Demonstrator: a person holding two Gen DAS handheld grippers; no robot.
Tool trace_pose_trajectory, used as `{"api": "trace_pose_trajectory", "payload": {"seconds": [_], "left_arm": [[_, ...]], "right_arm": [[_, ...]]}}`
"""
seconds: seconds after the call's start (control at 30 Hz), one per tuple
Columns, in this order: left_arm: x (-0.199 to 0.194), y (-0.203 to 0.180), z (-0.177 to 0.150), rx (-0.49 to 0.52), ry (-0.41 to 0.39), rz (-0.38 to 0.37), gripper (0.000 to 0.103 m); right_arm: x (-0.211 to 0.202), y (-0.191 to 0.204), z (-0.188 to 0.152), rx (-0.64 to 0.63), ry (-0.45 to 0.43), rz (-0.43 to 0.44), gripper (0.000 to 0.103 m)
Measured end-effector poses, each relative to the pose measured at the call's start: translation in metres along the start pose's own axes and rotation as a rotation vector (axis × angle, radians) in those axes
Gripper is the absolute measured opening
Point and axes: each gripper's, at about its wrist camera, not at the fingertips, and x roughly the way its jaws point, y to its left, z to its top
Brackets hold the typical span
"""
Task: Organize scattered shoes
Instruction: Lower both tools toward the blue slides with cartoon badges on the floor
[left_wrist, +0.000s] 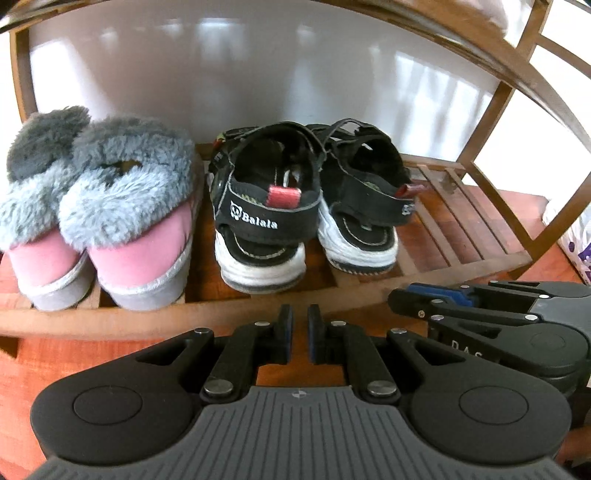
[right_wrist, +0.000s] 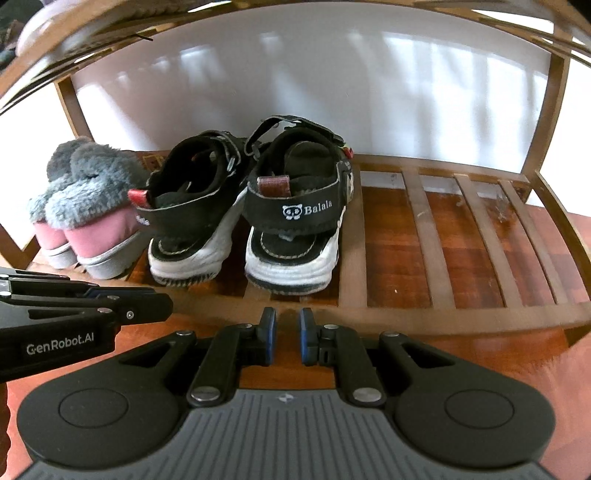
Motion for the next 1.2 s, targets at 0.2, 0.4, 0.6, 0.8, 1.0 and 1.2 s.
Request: {"api": "trace_pose_trajectory", "payload": {"seconds": [0.2, 0.4, 0.6, 0.8, 1.0, 1.2], "left_arm": [[-0.019, -0.001, -0.015, -0.034, 0.037, 0.011, 0.014], [-0.042, -0.002, -0.033, -0.048, 0.051, 0.023, 0.021], [-0.065, -0.007, -0.049, -0.044, 0.053, 0.024, 0.03], [-0.083, -0.009, -0.06, -0.048, 0.051, 0.024, 0.035], [-0.1, -0.015, -0.074, -0.03, 0.045, 0.013, 0.045], [-0.105, -0.027, -0.086, -0.01, 0.045, 0.004, 0.058]], "right_arm": [[-0.029, 0.0, -0.01, 0.026, 0.014, -0.004, 0.017], [-0.064, -0.002, -0.028, 0.047, 0.014, -0.021, 0.031], [-0.092, -0.005, -0.052, 0.075, 0.027, -0.041, 0.034], [-0.118, -0.006, -0.079, 0.103, 0.034, -0.075, 0.04], [-0.143, -0.009, -0.102, 0.124, 0.024, -0.116, 0.043], [-0.161, -0.017, -0.116, 0.15, 0.005, -0.141, 0.046]]}}
